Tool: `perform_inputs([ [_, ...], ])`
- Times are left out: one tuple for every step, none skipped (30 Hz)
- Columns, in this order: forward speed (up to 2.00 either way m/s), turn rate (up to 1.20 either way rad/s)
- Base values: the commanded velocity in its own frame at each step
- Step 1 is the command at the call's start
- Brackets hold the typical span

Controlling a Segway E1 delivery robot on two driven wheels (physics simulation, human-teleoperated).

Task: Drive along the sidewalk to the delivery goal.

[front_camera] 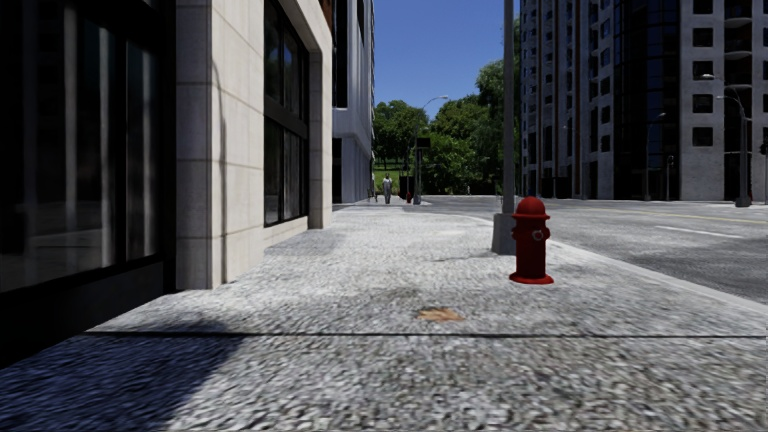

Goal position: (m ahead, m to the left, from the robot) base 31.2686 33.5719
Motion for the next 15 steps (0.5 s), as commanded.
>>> perform_inputs([
  [2.0,0.0],
  [2.0,0.0],
  [2.0,0.0],
  [2.0,0.0],
  [2.0,0.0],
  [2.0,0.0],
  [2.0,0.0],
  [2.0,0.0],
  [2.0,0.0],
  [2.0,0.0],
  [2.0,0.0],
  [2.0,0.0],
  [2.0,0.0],
  [2.0,0.0],
  [2.0,0.0],
])
